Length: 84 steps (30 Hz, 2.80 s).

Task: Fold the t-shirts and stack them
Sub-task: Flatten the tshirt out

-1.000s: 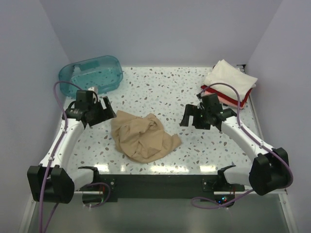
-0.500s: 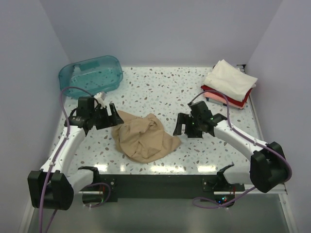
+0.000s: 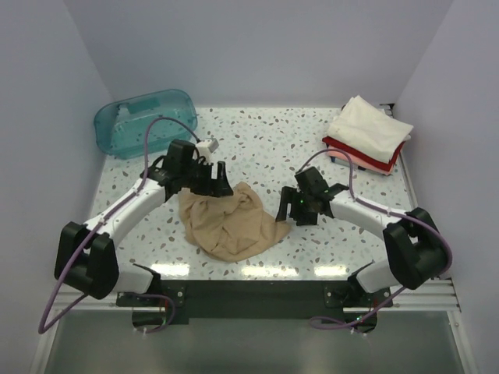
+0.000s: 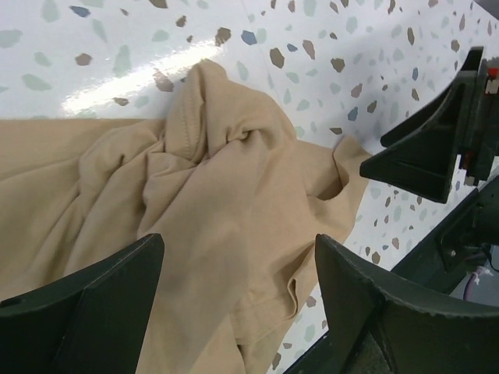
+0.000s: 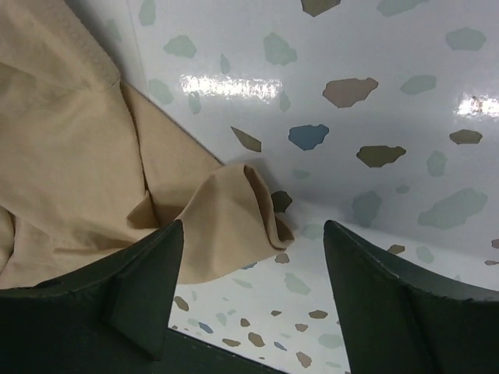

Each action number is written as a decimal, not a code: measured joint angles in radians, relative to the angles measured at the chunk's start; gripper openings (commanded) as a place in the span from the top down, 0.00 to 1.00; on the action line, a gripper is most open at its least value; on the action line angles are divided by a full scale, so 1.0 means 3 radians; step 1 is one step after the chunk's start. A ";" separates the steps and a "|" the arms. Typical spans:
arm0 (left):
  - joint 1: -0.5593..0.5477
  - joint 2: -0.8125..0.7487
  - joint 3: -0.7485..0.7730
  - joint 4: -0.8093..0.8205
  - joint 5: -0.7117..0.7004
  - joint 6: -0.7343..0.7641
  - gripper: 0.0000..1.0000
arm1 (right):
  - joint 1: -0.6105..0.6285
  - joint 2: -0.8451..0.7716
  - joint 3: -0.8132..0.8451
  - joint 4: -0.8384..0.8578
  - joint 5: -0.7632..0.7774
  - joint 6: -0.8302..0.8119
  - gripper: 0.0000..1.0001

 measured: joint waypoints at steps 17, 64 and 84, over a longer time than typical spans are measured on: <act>-0.0559 0.1005 0.0415 0.0128 -0.0376 0.0141 0.18 | 0.0003 0.0458 0.0172 0.0173 -0.0024 -0.0039 0.54; 0.1219 -0.0393 0.1418 0.0337 -0.0170 -0.0511 0.76 | -0.1007 -0.0013 0.3249 -0.0985 0.0136 -0.0825 1.00; 0.1433 -0.0861 -0.0267 -0.0225 -0.1288 -0.0544 0.23 | -0.1001 -0.0938 -0.0120 -0.0604 -0.0253 -0.0444 1.00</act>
